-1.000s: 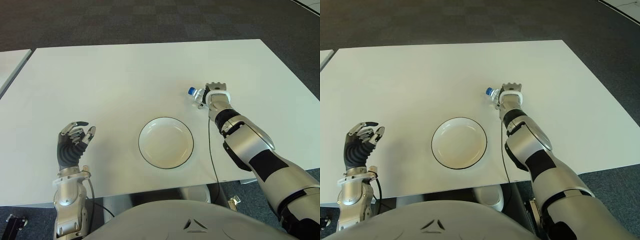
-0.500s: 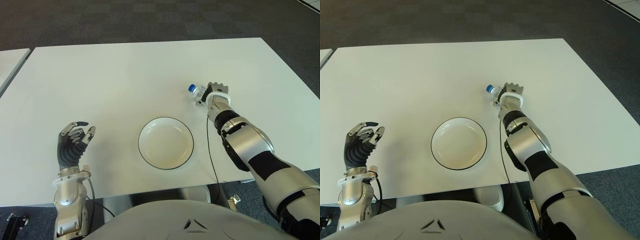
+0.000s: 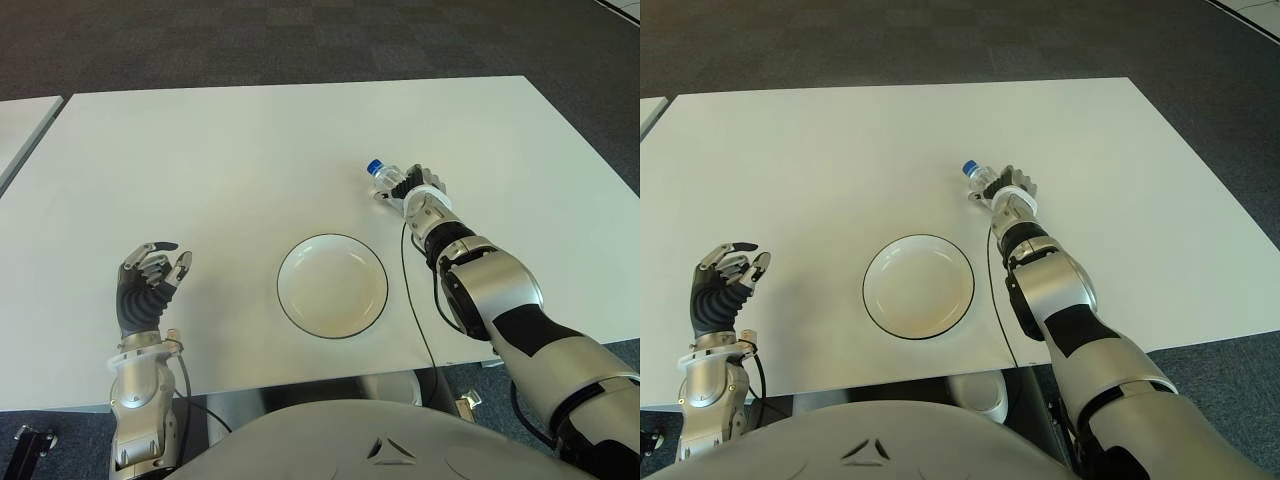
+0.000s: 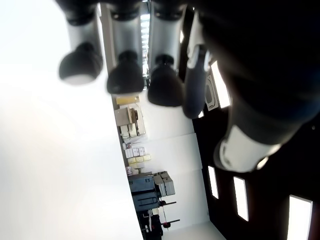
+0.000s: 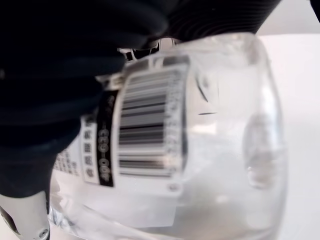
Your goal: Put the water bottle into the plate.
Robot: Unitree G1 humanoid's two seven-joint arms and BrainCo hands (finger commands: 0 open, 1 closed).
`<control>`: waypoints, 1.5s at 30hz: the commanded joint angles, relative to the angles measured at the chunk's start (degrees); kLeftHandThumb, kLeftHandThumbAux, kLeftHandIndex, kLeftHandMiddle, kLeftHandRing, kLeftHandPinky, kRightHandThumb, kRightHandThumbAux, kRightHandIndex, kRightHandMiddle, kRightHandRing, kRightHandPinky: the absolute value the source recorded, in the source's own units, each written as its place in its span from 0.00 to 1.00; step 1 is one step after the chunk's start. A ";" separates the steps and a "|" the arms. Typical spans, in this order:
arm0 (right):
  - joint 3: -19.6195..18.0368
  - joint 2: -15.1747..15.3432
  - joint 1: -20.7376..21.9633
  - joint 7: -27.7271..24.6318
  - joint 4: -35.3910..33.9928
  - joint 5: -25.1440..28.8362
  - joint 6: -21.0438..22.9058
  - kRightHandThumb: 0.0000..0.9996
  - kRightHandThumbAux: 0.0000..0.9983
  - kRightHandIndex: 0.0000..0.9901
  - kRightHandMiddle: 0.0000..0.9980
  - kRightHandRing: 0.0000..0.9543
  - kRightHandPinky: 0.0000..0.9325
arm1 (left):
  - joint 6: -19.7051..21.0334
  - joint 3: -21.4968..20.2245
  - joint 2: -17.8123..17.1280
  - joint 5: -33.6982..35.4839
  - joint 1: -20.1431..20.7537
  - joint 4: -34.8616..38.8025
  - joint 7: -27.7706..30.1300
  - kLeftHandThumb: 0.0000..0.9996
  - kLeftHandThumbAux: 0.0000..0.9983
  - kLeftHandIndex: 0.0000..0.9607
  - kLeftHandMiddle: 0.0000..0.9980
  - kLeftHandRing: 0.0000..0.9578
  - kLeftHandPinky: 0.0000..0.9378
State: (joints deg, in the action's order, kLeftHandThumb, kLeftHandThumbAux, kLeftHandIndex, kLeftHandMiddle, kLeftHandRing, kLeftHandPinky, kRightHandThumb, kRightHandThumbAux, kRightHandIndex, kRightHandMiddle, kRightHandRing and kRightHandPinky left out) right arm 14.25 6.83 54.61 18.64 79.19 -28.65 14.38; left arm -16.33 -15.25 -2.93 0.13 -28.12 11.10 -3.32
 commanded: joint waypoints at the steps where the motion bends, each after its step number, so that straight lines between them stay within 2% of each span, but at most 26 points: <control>1: -1.07 -0.15 1.11 0.60 -0.54 1.05 -1.65 0.70 0.73 0.44 0.74 0.77 0.83 | 0.42 -0.06 -0.15 -0.08 0.42 -1.18 0.09 0.71 0.71 0.46 0.83 0.88 0.91; 11: -2.77 0.53 2.24 0.64 -0.28 1.45 -5.30 0.70 0.73 0.44 0.80 0.83 0.87 | 1.20 0.47 -0.03 -1.57 1.65 -2.32 -0.60 0.71 0.71 0.46 0.83 0.87 0.90; 17: -3.18 0.55 3.65 2.61 -0.63 1.35 -7.76 0.70 0.73 0.44 0.85 0.88 0.93 | 1.93 0.79 0.22 -2.52 2.50 -2.70 -1.01 0.71 0.71 0.46 0.83 0.87 0.90; 24: -3.12 -1.72 6.62 7.79 -2.03 1.42 -8.83 0.70 0.73 0.44 0.88 0.91 0.95 | 1.44 1.11 0.22 -2.23 3.35 -3.34 -0.69 0.71 0.71 0.46 0.83 0.87 0.90; 33: -0.59 -2.77 7.98 11.15 -3.88 -0.04 -11.92 0.71 0.72 0.44 0.90 0.93 0.95 | 0.06 0.87 -0.38 -1.31 4.87 -6.16 0.05 0.71 0.72 0.46 0.83 0.87 0.89; 38: 0.97 -3.03 7.98 11.66 -5.50 -0.80 -15.59 0.71 0.72 0.44 0.90 0.93 0.93 | -1.13 0.98 -0.66 -1.86 6.20 -8.29 -0.32 0.70 0.72 0.46 0.83 0.87 0.88; 43: 3.13 -4.50 6.35 13.15 -11.11 -1.77 -16.63 0.71 0.72 0.44 0.89 0.93 0.94 | -2.80 1.18 -0.95 -2.59 7.03 -9.80 -0.72 0.70 0.72 0.46 0.83 0.87 0.89; 45: 4.23 -4.80 4.19 12.47 -16.28 -2.23 -17.43 0.71 0.72 0.44 0.89 0.93 0.95 | -3.86 1.10 -1.14 -2.75 7.50 -11.00 -0.82 0.70 0.72 0.46 0.84 0.87 0.89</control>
State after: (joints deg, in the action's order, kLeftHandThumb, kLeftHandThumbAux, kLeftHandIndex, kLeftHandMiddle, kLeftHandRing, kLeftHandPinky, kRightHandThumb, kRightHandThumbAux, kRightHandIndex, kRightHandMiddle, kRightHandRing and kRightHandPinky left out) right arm 17.12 2.94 60.60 30.54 68.87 -30.06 -0.81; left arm -18.95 -14.55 -3.70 -2.17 -21.39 2.10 -3.81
